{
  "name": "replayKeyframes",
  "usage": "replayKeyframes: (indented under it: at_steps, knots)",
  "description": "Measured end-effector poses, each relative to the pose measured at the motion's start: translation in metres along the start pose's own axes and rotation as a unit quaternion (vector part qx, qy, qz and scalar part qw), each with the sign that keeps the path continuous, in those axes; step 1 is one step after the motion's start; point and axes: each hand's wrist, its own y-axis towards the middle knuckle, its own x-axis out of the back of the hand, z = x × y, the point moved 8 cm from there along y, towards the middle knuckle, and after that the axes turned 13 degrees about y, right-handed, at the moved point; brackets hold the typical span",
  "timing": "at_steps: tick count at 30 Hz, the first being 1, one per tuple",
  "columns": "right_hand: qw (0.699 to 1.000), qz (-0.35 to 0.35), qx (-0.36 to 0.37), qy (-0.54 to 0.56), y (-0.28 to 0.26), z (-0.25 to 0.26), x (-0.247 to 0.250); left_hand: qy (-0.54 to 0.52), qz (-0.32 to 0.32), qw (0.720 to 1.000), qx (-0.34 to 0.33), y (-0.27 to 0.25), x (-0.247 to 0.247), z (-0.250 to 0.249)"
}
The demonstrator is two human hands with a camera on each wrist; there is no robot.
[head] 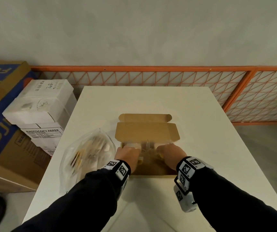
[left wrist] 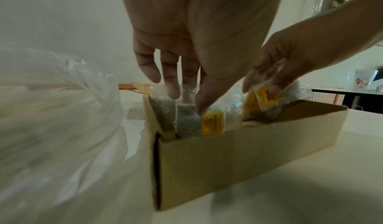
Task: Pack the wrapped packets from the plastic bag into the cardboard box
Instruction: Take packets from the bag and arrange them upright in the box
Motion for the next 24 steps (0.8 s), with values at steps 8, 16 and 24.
replayKeyframes:
  at_steps: [8, 16, 24]
  knots:
    - [0.999, -0.035, -0.005, 0.003, 0.005, 0.001, 0.016, -0.024, -0.013, 0.999, -0.03, 0.0, 0.008, 0.001]
    - [0.999, -0.035, 0.008, -0.016, 0.008, 0.006, 0.013, -0.007, -0.028, 0.998, -0.051, 0.002, 0.008, -0.003]
    - [0.994, -0.072, 0.031, -0.073, -0.007, 0.002, 0.029, -0.021, -0.028, 0.997, -0.066, -0.004, 0.022, 0.001]
